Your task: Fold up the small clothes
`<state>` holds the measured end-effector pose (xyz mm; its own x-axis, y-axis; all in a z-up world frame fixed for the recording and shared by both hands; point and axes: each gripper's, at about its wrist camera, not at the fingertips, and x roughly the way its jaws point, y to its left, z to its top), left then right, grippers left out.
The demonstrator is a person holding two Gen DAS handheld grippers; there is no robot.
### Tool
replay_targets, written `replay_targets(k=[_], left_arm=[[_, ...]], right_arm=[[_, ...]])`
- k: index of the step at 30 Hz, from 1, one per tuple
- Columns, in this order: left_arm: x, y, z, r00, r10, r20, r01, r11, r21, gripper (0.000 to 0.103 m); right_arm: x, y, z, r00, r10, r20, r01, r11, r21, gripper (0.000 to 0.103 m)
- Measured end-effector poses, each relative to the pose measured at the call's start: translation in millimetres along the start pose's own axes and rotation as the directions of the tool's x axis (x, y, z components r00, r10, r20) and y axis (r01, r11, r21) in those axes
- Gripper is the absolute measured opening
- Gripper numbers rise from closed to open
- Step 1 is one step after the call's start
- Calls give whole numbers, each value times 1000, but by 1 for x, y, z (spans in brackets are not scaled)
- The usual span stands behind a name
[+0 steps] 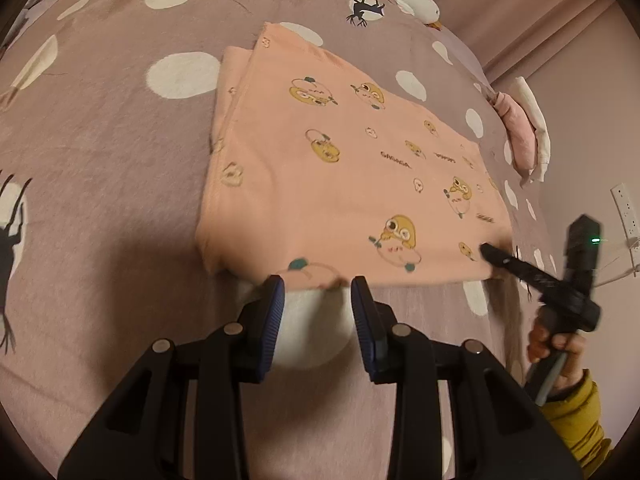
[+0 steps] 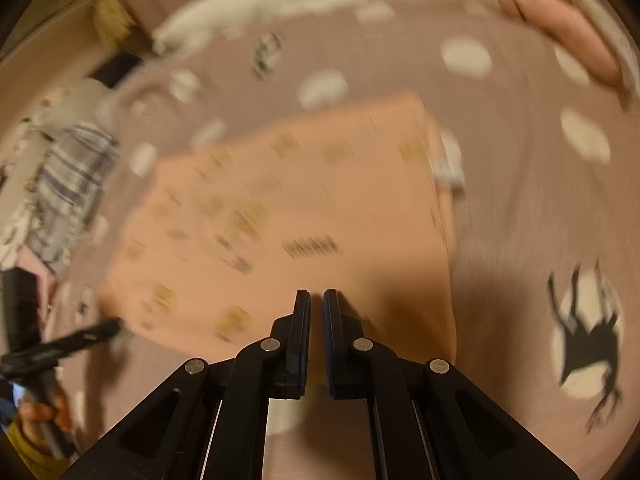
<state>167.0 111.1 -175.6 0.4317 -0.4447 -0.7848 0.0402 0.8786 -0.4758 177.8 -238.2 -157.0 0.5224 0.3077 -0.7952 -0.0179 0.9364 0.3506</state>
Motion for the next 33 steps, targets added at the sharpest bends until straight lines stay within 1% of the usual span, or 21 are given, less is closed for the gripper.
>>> replay_targets(k=[2, 3, 4, 5, 6, 8, 10, 12, 13, 18, 22, 27, 30, 31, 32, 33], left_arm=[[-7, 4, -4, 1000, -4, 8, 4, 1000, -12, 44], [-12, 8, -7, 1000, -8, 16, 9, 1000, -24, 47], [-16, 11, -8, 1000, -14, 26, 15, 999, -38, 53], [-21, 16, -9, 999, -23, 40, 25, 998, -56, 56], [-24, 18, -10, 998, -28, 52, 32, 997, -69, 56], [-30, 29, -8, 996, -30, 80, 38, 993, -108, 61], [-29, 38, -5, 995, -38, 89, 51, 987, -155, 63], [-25, 48, 0, 993, -75, 92, 92, 974, -207, 63], [-23, 49, 2, 992, -85, 94, 104, 971, -217, 63], [-11, 52, 20, 981, -161, 108, 183, 952, -244, 63], [3, 47, 36, 974, -205, 99, 223, 946, -236, 63], [21, 37, 61, 968, -232, 90, 247, 944, -220, 63], [31, 33, 77, 965, -244, 90, 259, 940, -223, 62], [33, 33, 80, 967, -239, 90, 254, 941, -223, 58], [36, 32, 83, 970, -226, 87, 240, 946, -218, 46], [39, 30, 86, 979, -189, 76, 201, 959, -202, 39]], right_arm=[[-7, -9, -5, 999, 46, 18, -47, 998, 36, 4], [-13, -11, -6, 998, 53, 21, -54, 997, 46, 4], [-20, -11, -8, 998, 50, 29, -51, 998, 44, 4], [-26, -10, -9, 998, 45, 37, -46, 998, 34, 5], [-32, -9, -10, 998, 46, 47, -47, 999, 24, 7], [-46, -7, -14, 995, 71, 73, -72, 997, 13, 14], [-55, -6, -17, 990, 99, 99, -101, 995, 17, 27], [-61, -3, -21, 985, 129, 116, -131, 991, 12, 35], [-61, -1, -20, 983, 137, 118, -139, 990, 10, 36], [-51, 19, -14, 979, 175, 103, -173, 985, -23, 36], [-39, 30, -9, 976, 198, 86, -195, 980, -47, 36], [-14, 51, 6, 978, 202, 47, -197, 976, -95, 36], [5, 72, 24, 980, 193, 41, -185, 972, -145, 36], [11, 79, 31, 981, 190, 43, -181, 971, -158, 36], [20, 88, 40, 983, 177, 46, -167, 971, -171, 36], [30, 97, 50, 987, 156, 48, -145, 973, -182, 36]])
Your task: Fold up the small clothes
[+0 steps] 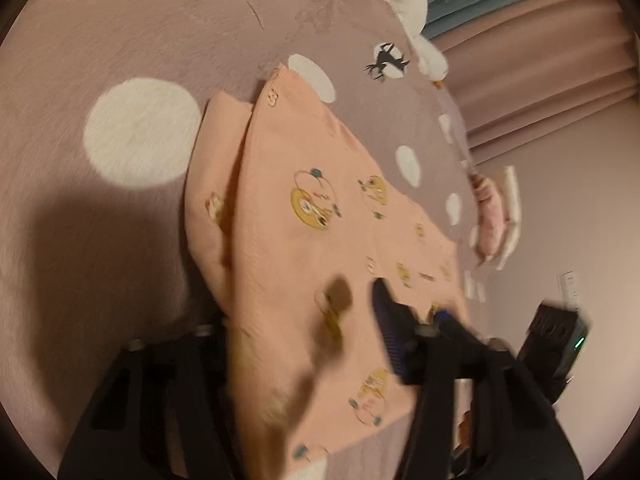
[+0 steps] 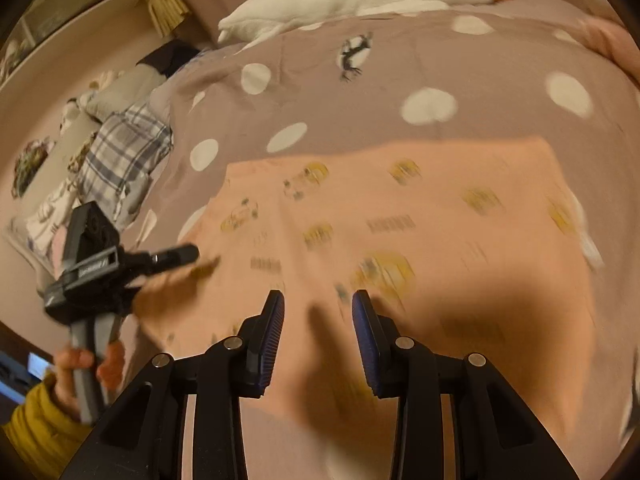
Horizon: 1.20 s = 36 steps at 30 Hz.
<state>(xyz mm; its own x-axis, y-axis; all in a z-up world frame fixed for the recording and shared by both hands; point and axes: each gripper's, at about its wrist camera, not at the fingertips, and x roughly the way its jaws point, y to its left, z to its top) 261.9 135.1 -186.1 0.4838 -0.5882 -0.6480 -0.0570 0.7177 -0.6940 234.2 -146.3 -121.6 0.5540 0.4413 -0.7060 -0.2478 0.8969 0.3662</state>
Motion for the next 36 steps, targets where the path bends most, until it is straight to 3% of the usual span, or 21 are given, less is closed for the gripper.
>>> replay_targets(k=[1, 2, 4, 6, 10, 13, 21, 28, 30, 32, 36], left_arm=[[2, -1, 1, 1000, 31, -2, -31, 999, 16, 28], [4, -1, 1, 999, 46, -2, -46, 999, 28, 25], [4, 1, 1, 999, 43, 2, -43, 998, 37, 26], [4, 4, 1, 999, 45, 1, -45, 997, 55, 24], [6, 4, 0, 998, 55, 1, -55, 995, 82, 24], [5, 5, -1, 998, 59, 1, -58, 994, 93, 24], [7, 3, 2, 998, 62, -1, -61, 994, 93, 24], [10, -11, 4, 991, 133, 1, -132, 984, 122, 23], [8, -19, 2, 988, 157, 10, -156, 978, 139, 19], [3, -28, 1, 987, 160, 20, -161, 975, 155, 14], [-7, -53, 0, 988, 145, 46, -151, 967, 204, 14]], right_arm=[[5, 3, 5, 1000, -15, 3, 15, 1000, -8, 36], [16, 8, 13, 999, -43, 4, 43, 999, -25, 36], [34, 15, 27, 997, -80, 6, 80, 995, -51, 24], [47, 18, 35, 995, -96, 0, 96, 994, -55, 20], [76, 18, 39, 985, -161, -67, 157, 986, -60, 15], [71, 20, 37, 983, -173, -60, 168, 983, -76, 15], [16, 36, -5, 991, -115, -62, 105, 984, -147, 15], [20, 52, -42, 972, -208, -109, 176, 952, -251, 15], [14, 52, -41, 973, -189, -132, 155, 961, -230, 15], [3, 45, -40, 984, -106, -146, 80, 982, -171, 15], [-17, 24, -36, 996, -39, -84, 34, 998, -60, 15]])
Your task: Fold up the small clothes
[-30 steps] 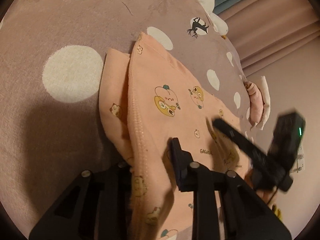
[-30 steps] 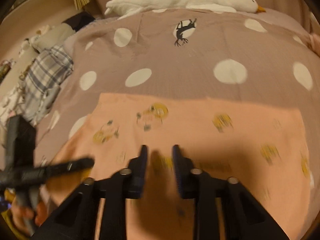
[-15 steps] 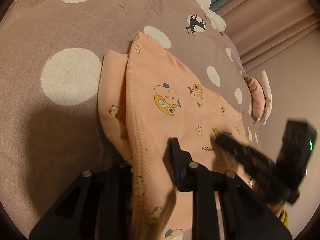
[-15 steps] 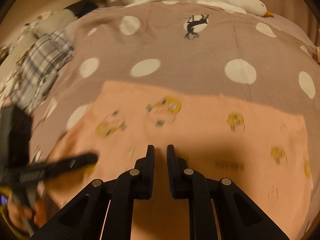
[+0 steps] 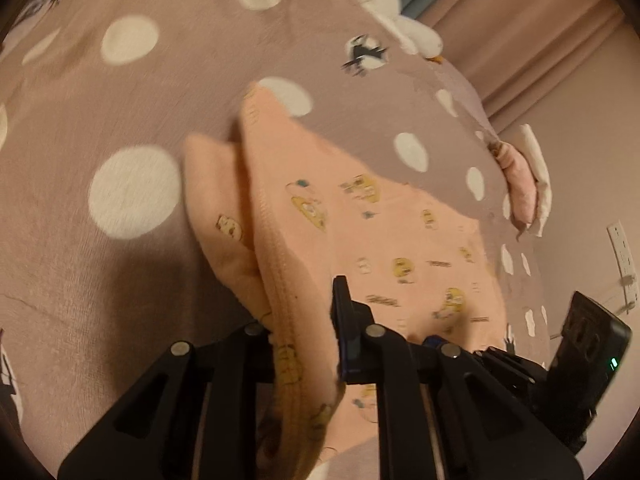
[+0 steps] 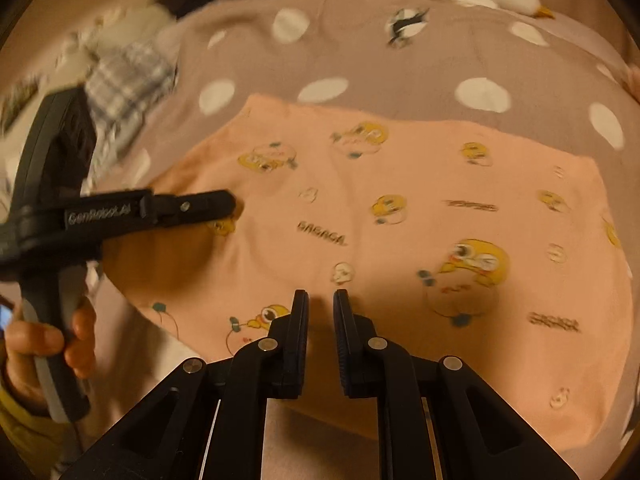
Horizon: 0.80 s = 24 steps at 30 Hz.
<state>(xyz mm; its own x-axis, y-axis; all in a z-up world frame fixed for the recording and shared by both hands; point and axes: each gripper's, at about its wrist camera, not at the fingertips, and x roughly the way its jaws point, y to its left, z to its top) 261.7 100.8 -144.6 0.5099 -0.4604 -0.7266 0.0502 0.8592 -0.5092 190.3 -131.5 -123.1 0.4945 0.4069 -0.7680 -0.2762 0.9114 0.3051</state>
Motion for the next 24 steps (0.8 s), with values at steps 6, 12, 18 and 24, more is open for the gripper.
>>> replay_targets(k=[6, 12, 18, 24], left_arm=[[-3, -58, 1, 999, -35, 1, 35, 992, 120, 14], [26, -99, -10, 996, -52, -68, 64, 981, 183, 19], [60, -119, -30, 963, -155, -222, 196, 964, 179, 37], [63, -122, -37, 953, -159, -257, 207, 963, 174, 39]], right_arm=[[-25, -64, 0, 992, 99, 83, -116, 966, 230, 16], [-38, -99, -7, 975, 141, 169, -194, 915, 355, 28], [-37, -122, -9, 955, 184, 232, -274, 848, 454, 40], [-42, -130, -7, 946, 193, 259, -299, 826, 477, 42]])
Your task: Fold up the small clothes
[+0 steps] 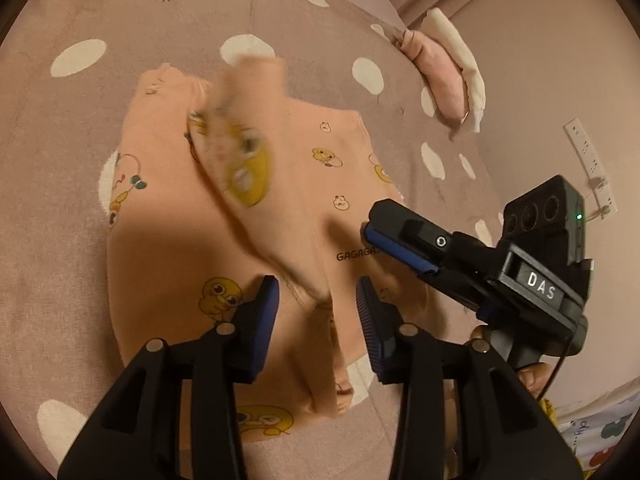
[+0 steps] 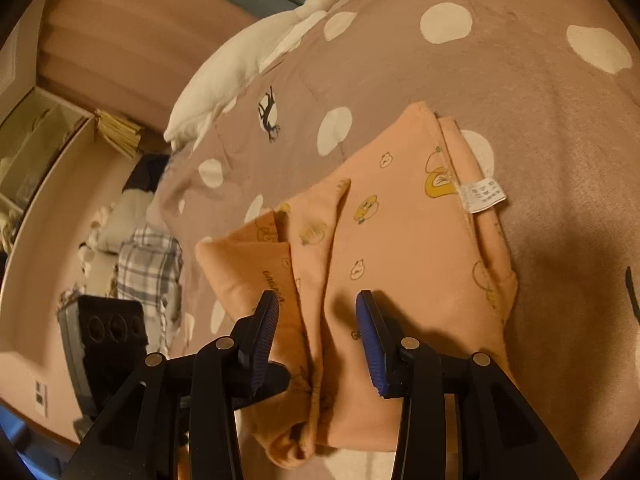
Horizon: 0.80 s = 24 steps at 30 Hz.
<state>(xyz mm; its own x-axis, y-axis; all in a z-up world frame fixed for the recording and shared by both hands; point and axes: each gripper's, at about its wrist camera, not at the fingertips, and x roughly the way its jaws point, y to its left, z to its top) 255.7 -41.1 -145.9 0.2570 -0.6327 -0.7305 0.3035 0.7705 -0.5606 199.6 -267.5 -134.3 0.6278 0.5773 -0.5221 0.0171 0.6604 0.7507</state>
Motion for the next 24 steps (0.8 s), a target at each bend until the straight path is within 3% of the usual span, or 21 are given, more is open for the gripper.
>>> replay_targets(k=[3, 8, 13, 18, 20, 24], left_arm=[[-17, 12, -6, 999, -6, 36, 7, 1000, -28, 39], [-50, 47, -29, 996, 42, 84, -35, 995, -91, 44], [-68, 77, -49, 993, 75, 93, -59, 985, -164, 44], [-73, 91, -59, 994, 71, 87, -52, 977, -207, 44], [-75, 93, -61, 994, 60, 89, -40, 977, -211, 44], [-76, 93, -62, 995, 49, 91, -29, 977, -209, 44]], right_arm=[[4, 3, 0, 1000, 0, -23, 0, 1000, -12, 50], [20, 12, -1, 996, -24, -81, 18, 997, -70, 51], [46, 21, 0, 987, -97, -126, 83, 990, -116, 52], [56, 30, 4, 990, -105, -98, 91, 987, -131, 52], [59, 34, 3, 991, -91, -97, 76, 987, -144, 49], [74, 36, 2, 979, -172, -110, 147, 968, -203, 38]])
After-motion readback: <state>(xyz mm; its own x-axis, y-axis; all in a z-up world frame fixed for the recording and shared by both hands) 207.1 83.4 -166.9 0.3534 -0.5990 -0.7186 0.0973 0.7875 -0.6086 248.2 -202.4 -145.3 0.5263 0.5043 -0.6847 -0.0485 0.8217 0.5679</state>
